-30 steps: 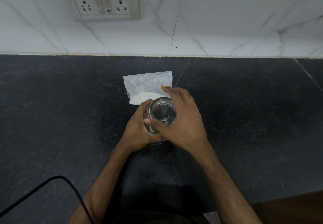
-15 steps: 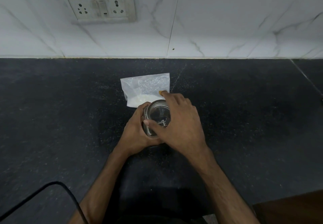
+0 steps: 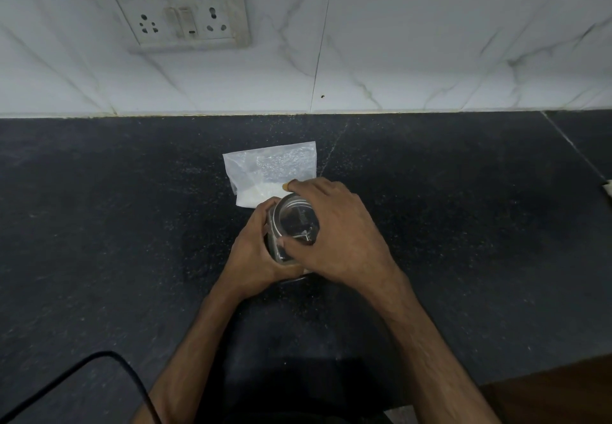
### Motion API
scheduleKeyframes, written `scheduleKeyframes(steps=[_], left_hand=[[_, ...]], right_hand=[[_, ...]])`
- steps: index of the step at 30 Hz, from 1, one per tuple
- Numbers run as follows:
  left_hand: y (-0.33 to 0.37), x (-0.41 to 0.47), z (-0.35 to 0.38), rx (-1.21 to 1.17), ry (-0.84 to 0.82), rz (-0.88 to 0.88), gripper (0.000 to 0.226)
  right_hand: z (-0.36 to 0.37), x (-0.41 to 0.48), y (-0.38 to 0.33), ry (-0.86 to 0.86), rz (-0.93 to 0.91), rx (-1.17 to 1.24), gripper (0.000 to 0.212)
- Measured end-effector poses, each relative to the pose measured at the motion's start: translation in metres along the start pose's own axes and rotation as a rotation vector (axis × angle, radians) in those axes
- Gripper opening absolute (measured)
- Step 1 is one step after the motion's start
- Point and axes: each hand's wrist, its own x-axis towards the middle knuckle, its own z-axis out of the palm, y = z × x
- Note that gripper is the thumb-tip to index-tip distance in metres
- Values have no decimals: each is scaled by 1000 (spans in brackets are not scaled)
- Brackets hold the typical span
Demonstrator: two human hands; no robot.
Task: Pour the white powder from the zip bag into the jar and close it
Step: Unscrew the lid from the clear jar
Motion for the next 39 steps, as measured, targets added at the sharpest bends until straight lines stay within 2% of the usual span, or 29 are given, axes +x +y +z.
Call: scheduleKeyframes(steps=[3,8,14,18,21,26,31,35,39], left_hand=[[-1,0,0,-10,3,9,106],[2,-1,0,-1,-10,22,102],[2,0,0,-13,-19,17,107],[3,-1,1,-34,-21,4,108],[5,-2,0,-38,-22,-1,107],[6,-2,0,-40,-35,7,102],[7,-2,1,-40,-28,7,103],[5,-1,0,-34,-44,1,109],[7,-1,0,-29,-43,-12,102]], right_hand=[[-3,0,0,-43,-69,-22,75],[-5,-2,-2,-2,49,-86,85],[-9,2,-4,-111,-23,-129,71],[-19,8,-6,-208,-46,-151,87],[-27,11,-11,-183,20,-189,92],[-27,14,-22,-281,122,-331,85],[-23,20,-31,-301,65,-444,63],[-24,25,-35,-320,6,-504,58],[-25,27,-36,-335,-52,-496,56]])
